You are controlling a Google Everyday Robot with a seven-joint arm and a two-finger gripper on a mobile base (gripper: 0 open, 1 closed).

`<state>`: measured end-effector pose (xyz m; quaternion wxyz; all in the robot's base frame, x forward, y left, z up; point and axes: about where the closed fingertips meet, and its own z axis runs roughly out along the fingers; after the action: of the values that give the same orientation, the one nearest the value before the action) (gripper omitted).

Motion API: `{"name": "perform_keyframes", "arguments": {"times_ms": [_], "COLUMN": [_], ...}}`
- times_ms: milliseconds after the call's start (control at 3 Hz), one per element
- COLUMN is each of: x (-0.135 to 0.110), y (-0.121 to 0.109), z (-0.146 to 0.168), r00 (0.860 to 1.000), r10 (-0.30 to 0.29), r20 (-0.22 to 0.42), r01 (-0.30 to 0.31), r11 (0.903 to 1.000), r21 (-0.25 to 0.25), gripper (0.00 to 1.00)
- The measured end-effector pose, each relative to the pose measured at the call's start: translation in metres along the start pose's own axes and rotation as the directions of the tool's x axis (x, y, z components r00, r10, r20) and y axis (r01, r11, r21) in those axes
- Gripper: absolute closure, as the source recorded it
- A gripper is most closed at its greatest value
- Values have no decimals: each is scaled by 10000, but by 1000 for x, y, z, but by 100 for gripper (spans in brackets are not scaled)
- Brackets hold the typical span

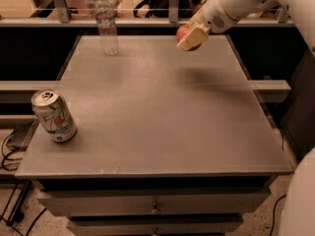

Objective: Move apple near 7up can

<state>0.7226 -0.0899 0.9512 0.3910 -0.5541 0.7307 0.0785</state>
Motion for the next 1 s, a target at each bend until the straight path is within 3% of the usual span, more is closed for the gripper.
{"name": "perform_keyframes", "arguments": {"times_ms": [333,667,1000], "x": [-22,-56,-86], "y": [26,75,135], "z": [12,25,37], "r00": [9975,9861,9696], "r10": [-614,-1178,-1211], "r20": [348,1176,2126], "r01": [633,1325,1652], "r11": [9964,9830,9650], "r21": [-562,-1267,-2036], "gripper": [100,100,100]}}
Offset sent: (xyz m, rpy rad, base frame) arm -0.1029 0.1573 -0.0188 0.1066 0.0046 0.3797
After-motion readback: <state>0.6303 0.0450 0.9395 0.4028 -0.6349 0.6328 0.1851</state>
